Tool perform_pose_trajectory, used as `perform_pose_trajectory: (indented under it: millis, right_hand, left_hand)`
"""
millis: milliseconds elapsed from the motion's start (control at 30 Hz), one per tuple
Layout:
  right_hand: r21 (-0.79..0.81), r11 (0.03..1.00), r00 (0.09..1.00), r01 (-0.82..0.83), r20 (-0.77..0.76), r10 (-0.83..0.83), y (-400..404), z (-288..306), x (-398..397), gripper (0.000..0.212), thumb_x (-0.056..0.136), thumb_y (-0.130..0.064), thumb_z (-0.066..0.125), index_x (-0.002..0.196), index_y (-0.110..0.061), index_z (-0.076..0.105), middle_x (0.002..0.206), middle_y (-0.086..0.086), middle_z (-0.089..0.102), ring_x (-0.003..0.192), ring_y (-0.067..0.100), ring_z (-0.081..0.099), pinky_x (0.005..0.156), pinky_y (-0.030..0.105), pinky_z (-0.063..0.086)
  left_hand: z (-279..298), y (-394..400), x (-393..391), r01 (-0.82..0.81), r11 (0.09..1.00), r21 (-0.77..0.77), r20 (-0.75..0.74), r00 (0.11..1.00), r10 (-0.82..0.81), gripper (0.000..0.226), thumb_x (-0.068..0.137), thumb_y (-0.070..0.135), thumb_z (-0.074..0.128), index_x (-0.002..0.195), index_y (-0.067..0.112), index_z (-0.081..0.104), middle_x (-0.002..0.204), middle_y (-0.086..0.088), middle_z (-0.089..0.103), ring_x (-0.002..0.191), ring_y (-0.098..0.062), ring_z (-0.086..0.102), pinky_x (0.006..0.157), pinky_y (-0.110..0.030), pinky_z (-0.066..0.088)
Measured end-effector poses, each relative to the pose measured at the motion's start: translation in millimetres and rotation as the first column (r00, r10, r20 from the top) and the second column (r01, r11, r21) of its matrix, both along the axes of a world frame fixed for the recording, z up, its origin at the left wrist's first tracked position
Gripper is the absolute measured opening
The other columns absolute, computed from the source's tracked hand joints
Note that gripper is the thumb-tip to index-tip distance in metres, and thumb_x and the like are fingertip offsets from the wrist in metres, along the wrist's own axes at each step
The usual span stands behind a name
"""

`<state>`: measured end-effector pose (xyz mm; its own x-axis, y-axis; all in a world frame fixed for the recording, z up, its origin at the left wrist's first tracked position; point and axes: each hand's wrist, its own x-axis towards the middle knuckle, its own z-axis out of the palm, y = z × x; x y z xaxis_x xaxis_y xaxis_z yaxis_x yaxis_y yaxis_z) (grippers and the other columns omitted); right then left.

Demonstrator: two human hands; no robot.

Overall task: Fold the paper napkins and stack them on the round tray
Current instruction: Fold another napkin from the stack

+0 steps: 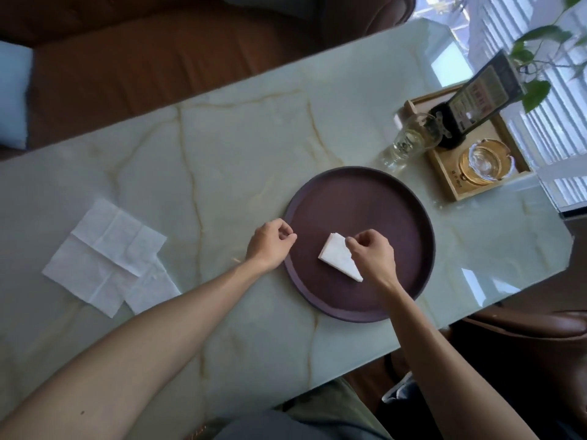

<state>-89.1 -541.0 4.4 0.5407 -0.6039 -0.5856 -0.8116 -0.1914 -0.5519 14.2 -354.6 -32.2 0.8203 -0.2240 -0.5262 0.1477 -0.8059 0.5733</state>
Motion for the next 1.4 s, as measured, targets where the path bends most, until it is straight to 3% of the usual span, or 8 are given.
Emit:
perform_pose_trajectory:
  millis: [233, 400, 600, 800, 933, 1067, 1200, 1400]
  right_hand:
    - [-0.004, 0.901, 0.901, -0.433, 0.026, 0.433, 95, 19, 50, 0.020, 0.087, -0.030, 0.071, 0.079, -0.014, 0.061, 0.078, -0.001, 0.066, 0.078, 0.022, 0.059, 0.069, 0.037, 0.045]
    - [0.070, 0.778, 0.780, -0.624, -0.011, 0.626, 181, 12, 77, 0.041, 0.084, -0.036, 0.076, 0.117, -0.014, 0.068, 0.105, -0.002, 0.067, 0.105, 0.021, 0.064, 0.091, 0.034, 0.050]
    - [0.130, 0.695, 0.702, -0.707, 0.006, 0.712, 281, 16, 99, 0.055, 0.087, -0.034, 0.078, 0.133, -0.012, 0.058, 0.124, 0.005, 0.063, 0.104, 0.020, 0.060, 0.080, 0.027, 0.043]
    - [0.022, 0.648, 0.648, -0.762, 0.009, 0.762, 363, 8, 121, 0.054, 0.087, -0.033, 0.077, 0.134, -0.013, 0.059, 0.127, 0.010, 0.066, 0.112, 0.024, 0.064, 0.084, 0.027, 0.043]
    - [0.009, 0.691, 0.690, -0.723, -0.041, 0.723, 400, -6, 130, 0.058, 0.087, -0.035, 0.076, 0.136, -0.012, 0.056, 0.134, 0.012, 0.062, 0.115, 0.026, 0.064, 0.088, 0.031, 0.047]
    - [0.035, 0.843, 0.839, -0.536, -0.087, 0.537, 424, -16, 132, 0.056, 0.088, -0.036, 0.074, 0.132, -0.008, 0.055, 0.126, 0.008, 0.062, 0.114, 0.028, 0.062, 0.092, 0.036, 0.050]
    - [0.144, 0.976, 0.977, -0.162, -0.119, 0.180, 438, -32, 128, 0.034, 0.071, -0.032, 0.076, 0.082, -0.008, 0.055, 0.083, 0.011, 0.052, 0.070, 0.023, 0.052, 0.060, 0.037, 0.047]
    - [0.347, 0.918, 0.979, 0.192, -0.140, -0.152, 448, -43, 122, 0.029, 0.086, -0.015, 0.079, 0.098, 0.008, 0.066, 0.079, 0.014, 0.058, 0.069, 0.022, 0.059, 0.064, 0.035, 0.056]
  left_hand:
    - [29, 101, 8, -0.193, 0.971, -0.145, 0.020, 0.980, 0.198, 0.013, 0.085, 0.027, 0.077, 0.088, 0.016, 0.073, 0.077, 0.003, 0.071, 0.074, -0.014, 0.065, 0.073, -0.026, 0.051]
    - [41, 200, -1, -0.375, 0.916, -0.141, -0.019, 0.926, 0.376, 0.019, 0.086, 0.028, 0.076, 0.095, 0.011, 0.073, 0.093, -0.003, 0.076, 0.086, -0.016, 0.069, 0.076, -0.024, 0.049]
    - [36, 315, -13, -0.564, 0.817, -0.123, -0.064, 0.826, 0.560, 0.022, 0.082, 0.030, 0.078, 0.096, 0.016, 0.068, 0.100, -0.004, 0.074, 0.096, -0.021, 0.069, 0.083, -0.029, 0.050]
    - [19, 397, -11, -0.666, 0.741, -0.087, -0.103, 0.746, 0.658, 0.043, 0.086, 0.030, 0.077, 0.121, 0.011, 0.062, 0.120, -0.008, 0.065, 0.110, -0.023, 0.063, 0.083, -0.025, 0.042]
    - [8, 433, 7, -0.650, 0.756, -0.075, -0.138, 0.758, 0.638, 0.052, 0.084, 0.032, 0.078, 0.128, 0.011, 0.060, 0.124, -0.008, 0.065, 0.117, -0.023, 0.063, 0.092, -0.025, 0.044]
    - [6, 453, 44, -0.560, 0.823, -0.098, -0.098, 0.828, 0.552, 0.057, 0.084, 0.028, 0.080, 0.132, 0.008, 0.058, 0.136, -0.008, 0.061, 0.124, -0.023, 0.058, 0.094, -0.023, 0.040]
    - [2, 456, 85, -0.475, 0.877, -0.071, -0.074, 0.879, 0.471, 0.069, 0.082, 0.035, 0.081, 0.138, 0.005, 0.055, 0.144, -0.011, 0.057, 0.133, -0.024, 0.054, 0.103, -0.027, 0.040]
    - [-11, 446, 120, -0.366, 0.929, -0.054, -0.080, 0.929, 0.361, 0.086, 0.075, 0.045, 0.084, 0.145, 0.011, 0.047, 0.146, -0.013, 0.052, 0.136, -0.029, 0.050, 0.111, -0.038, 0.042]
